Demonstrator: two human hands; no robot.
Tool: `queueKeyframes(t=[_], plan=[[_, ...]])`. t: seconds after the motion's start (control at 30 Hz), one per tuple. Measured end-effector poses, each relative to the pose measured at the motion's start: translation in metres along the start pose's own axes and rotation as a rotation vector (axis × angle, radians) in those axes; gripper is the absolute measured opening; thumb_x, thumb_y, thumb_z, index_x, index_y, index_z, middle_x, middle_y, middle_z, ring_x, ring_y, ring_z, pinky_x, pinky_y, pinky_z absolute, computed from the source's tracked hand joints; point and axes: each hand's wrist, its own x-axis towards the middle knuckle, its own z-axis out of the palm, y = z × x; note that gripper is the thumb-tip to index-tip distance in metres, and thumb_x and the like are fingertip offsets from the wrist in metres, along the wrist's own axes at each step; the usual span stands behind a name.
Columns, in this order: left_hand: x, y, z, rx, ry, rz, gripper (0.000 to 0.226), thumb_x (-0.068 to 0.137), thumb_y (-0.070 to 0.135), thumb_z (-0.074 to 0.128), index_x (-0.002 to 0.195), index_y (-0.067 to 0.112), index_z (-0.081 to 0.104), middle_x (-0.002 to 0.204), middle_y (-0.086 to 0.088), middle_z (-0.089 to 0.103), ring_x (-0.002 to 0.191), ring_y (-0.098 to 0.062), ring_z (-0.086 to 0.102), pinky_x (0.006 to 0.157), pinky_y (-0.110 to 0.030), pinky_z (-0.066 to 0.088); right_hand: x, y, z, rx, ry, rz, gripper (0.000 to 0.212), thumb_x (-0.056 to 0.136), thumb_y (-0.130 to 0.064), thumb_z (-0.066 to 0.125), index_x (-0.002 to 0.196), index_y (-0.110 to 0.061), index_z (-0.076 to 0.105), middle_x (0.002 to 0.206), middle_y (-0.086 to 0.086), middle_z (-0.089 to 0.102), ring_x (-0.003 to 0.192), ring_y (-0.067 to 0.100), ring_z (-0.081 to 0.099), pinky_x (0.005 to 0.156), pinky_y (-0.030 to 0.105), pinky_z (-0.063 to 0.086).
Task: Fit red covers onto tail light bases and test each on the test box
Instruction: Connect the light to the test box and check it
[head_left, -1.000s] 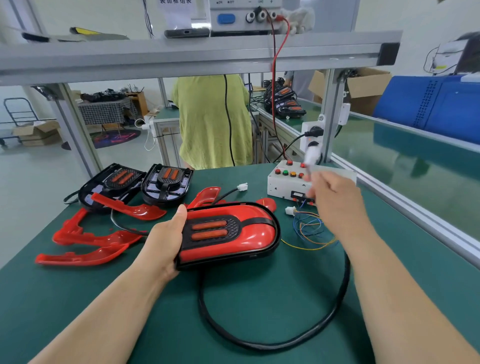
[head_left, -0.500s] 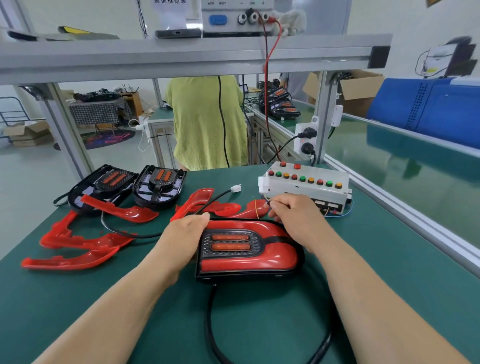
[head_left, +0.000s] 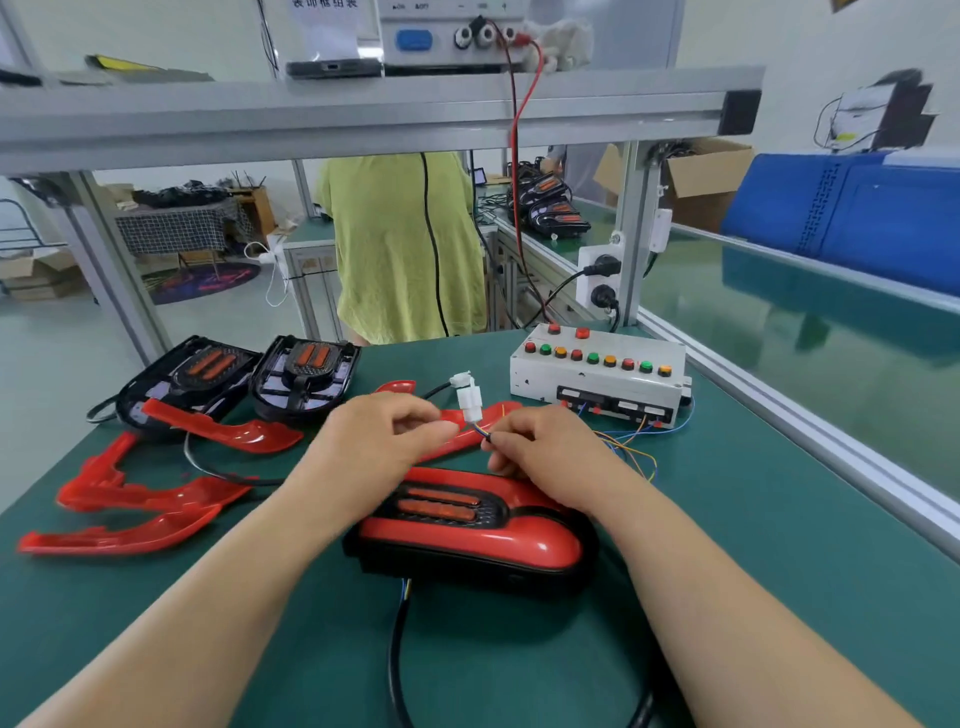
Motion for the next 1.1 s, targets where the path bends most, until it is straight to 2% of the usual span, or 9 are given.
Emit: queueKeyframes(t=[0.1,0.23,0.4,0.53,0.6,0.67,0.9,1.0,1.1], plan=[[0.007,0.010,0.013,-0.079,-0.054,0.009,0.016,0.075,0.044,0.080,0.087,0.035,0.075,0.080,0.015,0.073,0.076,0.008,0.065,0.072,-0.009,0.044,-0.003,-0.001,0.000,-0.028,0.013,-0.054,0.023,0.095,-0.014,0.058,0.077,-0.024,0.070,0.072,-0.009,0.071,0.067,-0.001,0.061,0.080,0.025,0.050],[0.015,0.012,0.018,-0.263,-0.047,0.021,0.015,0.082,0.031,0.077,0.081,0.016,0.078,0.075,-0.009,0.068,0.067,-0.008,0.053,0.069,-0.027,0.042,-0.004,-0.002,0.000,0.034,0.022,-0.126,0.021,0.094,-0.009,0.060,0.080,-0.021,0.071,0.070,-0.008,0.070,0.065,0.001,0.062,0.080,0.021,0.051],[0.023,-0.003,0.016,-0.685,0.078,-0.169,0.012,0.092,0.023,0.067,0.092,0.015,0.076,0.082,0.002,0.072,0.072,-0.005,0.063,0.061,-0.019,0.049,-0.001,-0.001,-0.008,0.084,0.002,-0.134,0.019,0.090,-0.010,0.067,0.098,-0.026,0.073,0.074,-0.013,0.067,0.058,-0.005,0.052,0.065,0.011,0.044],[0.036,-0.032,-0.009,-1.059,0.261,-0.303,0.014,0.101,0.024,0.055,0.096,0.018,0.066,0.077,0.008,0.073,0.069,-0.003,0.066,0.061,-0.019,0.051,0.001,0.014,-0.029,-0.055,0.082,-0.039,0.008,0.090,-0.020,0.069,0.092,-0.025,0.075,0.061,-0.013,0.054,0.053,-0.003,0.045,0.054,0.013,0.035],[0.040,-0.047,-0.018,-1.151,0.323,-0.340,0.018,0.104,0.029,0.049,0.097,0.020,0.064,0.077,0.010,0.074,0.073,-0.003,0.067,0.069,-0.021,0.050,0.002,0.021,-0.037,-0.100,0.101,0.046,0.010,0.088,-0.021,0.072,0.083,-0.029,0.073,0.069,-0.016,0.062,0.063,-0.004,0.053,0.060,0.008,0.039],[0.041,-0.058,-0.024,-1.223,0.361,-0.367,0.022,0.105,0.033,0.045,0.096,0.021,0.061,0.078,0.012,0.075,0.077,-0.002,0.069,0.074,-0.022,0.049,0.002,0.027,-0.042,-0.188,0.102,0.127,0.020,0.084,-0.015,0.074,0.072,-0.031,0.070,0.080,-0.016,0.069,0.079,0.003,0.063,0.073,0.016,0.046],[0.037,-0.057,-0.018,-1.184,0.393,-0.338,0.024,0.107,0.030,0.040,0.096,0.020,0.058,0.083,0.009,0.077,0.093,-0.008,0.069,0.079,-0.025,0.050,0.000,0.029,-0.040,-0.180,0.086,0.172,0.019,0.086,-0.039,0.071,0.076,-0.023,0.073,0.100,-0.007,0.073,0.071,0.006,0.062,0.064,0.024,0.046],[0.036,-0.058,-0.017,-1.090,0.468,-0.316,0.021,0.107,0.025,0.041,0.094,0.021,0.057,0.083,0.007,0.075,0.091,-0.008,0.069,0.085,-0.026,0.049,0.000,0.029,-0.038,-0.199,0.081,0.176,0.011,0.085,-0.031,0.074,0.076,-0.024,0.072,0.096,-0.008,0.073,0.072,0.007,0.063,0.067,0.022,0.049],[0.036,-0.062,-0.018,-1.006,0.536,-0.305,0.018,0.107,0.020,0.043,0.097,0.022,0.058,0.081,0.004,0.068,0.084,-0.007,0.066,0.089,-0.027,0.049,0.005,0.033,-0.042,-0.167,0.316,0.190,0.013,0.089,-0.018,0.068,0.079,-0.027,0.068,0.094,-0.010,0.071,0.084,0.011,0.064,0.067,0.018,0.044]])
